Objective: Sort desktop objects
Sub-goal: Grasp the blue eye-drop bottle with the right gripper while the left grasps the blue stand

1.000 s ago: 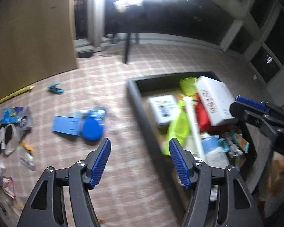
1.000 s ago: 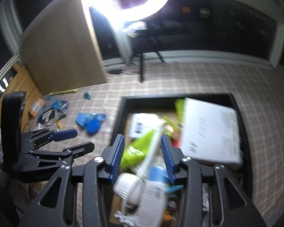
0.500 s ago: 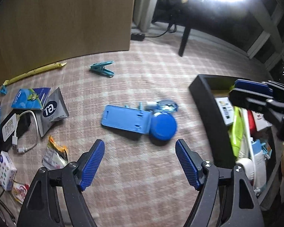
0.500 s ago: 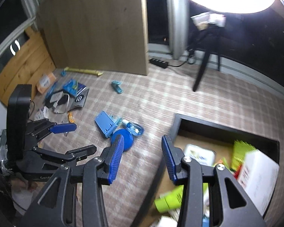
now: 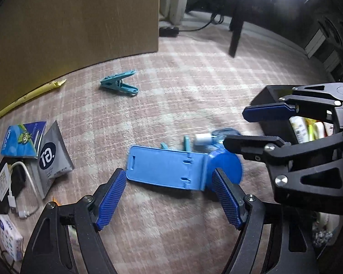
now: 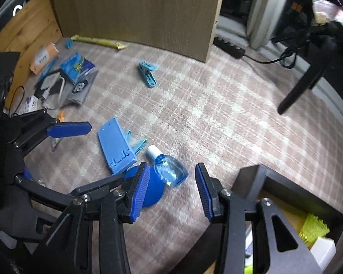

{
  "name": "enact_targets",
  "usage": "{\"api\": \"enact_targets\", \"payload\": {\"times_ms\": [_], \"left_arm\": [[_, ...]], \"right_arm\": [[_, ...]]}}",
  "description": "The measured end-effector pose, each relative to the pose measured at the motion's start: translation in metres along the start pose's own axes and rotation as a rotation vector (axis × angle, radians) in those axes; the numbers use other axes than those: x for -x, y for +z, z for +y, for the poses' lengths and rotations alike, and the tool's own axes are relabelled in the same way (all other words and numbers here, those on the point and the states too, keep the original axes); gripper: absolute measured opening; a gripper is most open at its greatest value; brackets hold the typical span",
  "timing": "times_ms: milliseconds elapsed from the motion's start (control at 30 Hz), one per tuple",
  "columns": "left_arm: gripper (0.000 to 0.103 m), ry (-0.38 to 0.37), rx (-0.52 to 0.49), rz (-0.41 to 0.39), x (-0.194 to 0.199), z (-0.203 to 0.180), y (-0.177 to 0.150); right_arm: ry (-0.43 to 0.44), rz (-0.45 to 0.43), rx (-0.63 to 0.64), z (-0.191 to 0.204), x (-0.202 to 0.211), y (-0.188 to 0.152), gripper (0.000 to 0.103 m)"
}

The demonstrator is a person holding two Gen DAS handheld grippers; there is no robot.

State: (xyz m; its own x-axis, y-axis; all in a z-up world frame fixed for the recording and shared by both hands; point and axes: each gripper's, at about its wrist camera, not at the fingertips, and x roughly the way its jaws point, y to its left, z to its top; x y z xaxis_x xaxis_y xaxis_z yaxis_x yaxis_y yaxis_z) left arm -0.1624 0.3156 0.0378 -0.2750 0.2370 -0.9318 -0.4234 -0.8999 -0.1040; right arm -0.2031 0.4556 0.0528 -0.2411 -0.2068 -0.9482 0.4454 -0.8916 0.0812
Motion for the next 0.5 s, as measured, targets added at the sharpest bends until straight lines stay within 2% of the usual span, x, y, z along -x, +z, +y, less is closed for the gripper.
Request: {"api": "enact_targets", "payload": {"times_ms": [133, 300, 500], "left_arm": [[0.077, 0.012, 0.014, 0.017, -0.014, 0.012, 0.001], [0.078, 0.002, 0.009, 0.011, -0.012, 0.017, 0.005], [0.077, -0.017, -0.039, 0.012, -0.007, 0.015, 0.004]], "right_arm": [[0.000, 0.035, 0.010, -0.001, -0.016, 0.003, 0.041], [0.019, 0.042, 0.005, -0.004, -0.026, 0.006, 0.041], [0.042, 0.060, 0.042, -0.003, -0.027, 0.005, 0.041]]}}
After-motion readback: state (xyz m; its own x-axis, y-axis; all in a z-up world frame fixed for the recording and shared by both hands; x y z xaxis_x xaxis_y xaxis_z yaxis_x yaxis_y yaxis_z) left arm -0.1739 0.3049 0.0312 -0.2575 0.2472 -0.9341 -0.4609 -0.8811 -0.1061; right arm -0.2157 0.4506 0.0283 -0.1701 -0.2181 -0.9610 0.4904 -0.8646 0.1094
